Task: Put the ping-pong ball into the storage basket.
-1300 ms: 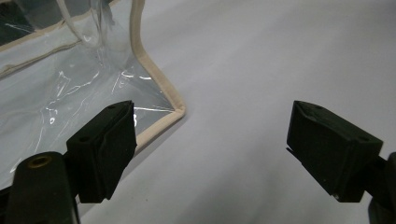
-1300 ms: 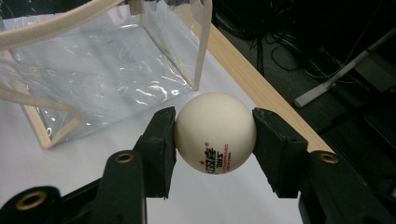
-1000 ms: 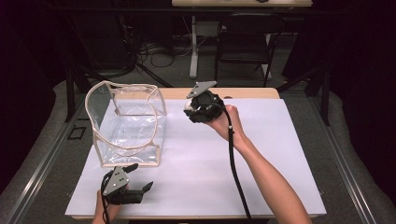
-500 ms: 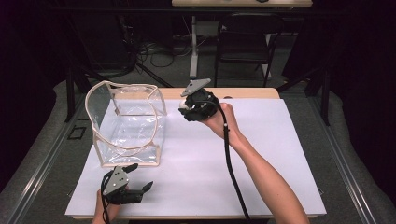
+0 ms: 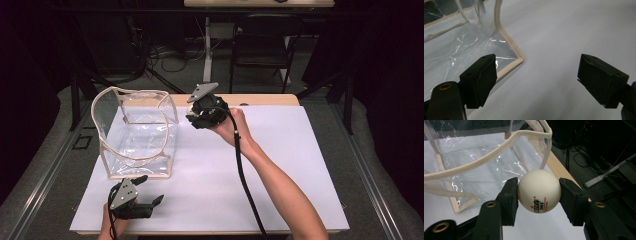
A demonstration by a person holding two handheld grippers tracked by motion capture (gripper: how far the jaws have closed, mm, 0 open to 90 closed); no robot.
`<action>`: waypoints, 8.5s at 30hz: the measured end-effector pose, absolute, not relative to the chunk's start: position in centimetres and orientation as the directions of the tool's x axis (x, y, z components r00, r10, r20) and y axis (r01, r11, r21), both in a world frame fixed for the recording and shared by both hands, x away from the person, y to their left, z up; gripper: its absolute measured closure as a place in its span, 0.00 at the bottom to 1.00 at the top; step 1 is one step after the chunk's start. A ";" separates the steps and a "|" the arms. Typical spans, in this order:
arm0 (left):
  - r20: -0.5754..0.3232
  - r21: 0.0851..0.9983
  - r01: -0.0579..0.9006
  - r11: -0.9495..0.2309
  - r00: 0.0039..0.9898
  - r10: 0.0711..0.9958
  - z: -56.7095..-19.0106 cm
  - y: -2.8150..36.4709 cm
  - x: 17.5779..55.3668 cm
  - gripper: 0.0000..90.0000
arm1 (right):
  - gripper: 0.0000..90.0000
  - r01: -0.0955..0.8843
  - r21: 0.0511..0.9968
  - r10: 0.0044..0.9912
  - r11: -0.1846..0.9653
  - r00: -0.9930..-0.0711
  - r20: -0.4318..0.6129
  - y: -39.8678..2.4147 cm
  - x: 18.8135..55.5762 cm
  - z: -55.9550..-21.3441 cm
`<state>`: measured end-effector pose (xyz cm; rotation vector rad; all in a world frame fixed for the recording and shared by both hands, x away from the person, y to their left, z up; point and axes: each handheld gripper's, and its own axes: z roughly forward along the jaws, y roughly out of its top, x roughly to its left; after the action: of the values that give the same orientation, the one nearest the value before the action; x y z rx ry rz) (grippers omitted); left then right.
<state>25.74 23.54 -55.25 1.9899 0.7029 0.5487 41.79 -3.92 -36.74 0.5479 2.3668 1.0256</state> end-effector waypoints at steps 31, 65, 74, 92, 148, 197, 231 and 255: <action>0.102 0.876 0.252 -0.410 0.736 0.669 -55.2 23.6 25.7 0.18 | 0.57 0.089 0.763 0.481 0.640 -0.821 -0.308 -1.1 41.6 -34.9; 0.101 0.876 0.251 -0.412 0.739 0.666 -55.2 23.7 25.7 0.18 | 0.57 0.048 0.745 0.424 0.665 -0.846 -0.324 1.9 41.4 -34.5; 0.102 0.877 0.249 -0.410 0.738 0.667 -55.2 23.7 25.6 0.18 | 0.57 0.047 0.733 0.414 0.679 -0.848 -0.330 3.0 41.2 -35.0; 0.100 0.879 0.249 -0.408 0.739 0.667 -55.2 23.7 25.6 0.18 | 0.57 0.014 0.708 0.366 0.706 -0.863 -0.349 5.4 40.2 -35.3; 0.098 0.878 0.250 -0.408 0.741 0.664 -55.2 23.7 25.6 0.18 | 0.57 0.056 0.590 0.281 0.806 -0.912 -0.298 9.0 40.3 -38.4; 0.098 0.876 0.251 -0.411 0.743 0.662 -55.2 23.7 25.6 0.18 | 0.35 0.127 0.535 0.299 0.835 -0.922 -0.248 9.3 40.7 -39.4; 0.102 0.870 0.252 -0.423 0.749 0.655 -55.3 23.4 25.7 0.18 | 0.07 0.196 0.671 0.405 0.715 -0.899 -0.168 0.8 40.5 -37.4; 0.101 0.866 0.257 -0.429 0.750 0.653 -55.5 23.2 25.7 0.18 | 0.00 0.248 0.686 0.484 0.684 -0.858 -0.173 -5.8 39.4 -40.0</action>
<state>25.70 23.22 -55.47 2.0149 0.6874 0.5359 39.35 -5.75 -40.01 0.5760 2.5567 0.9686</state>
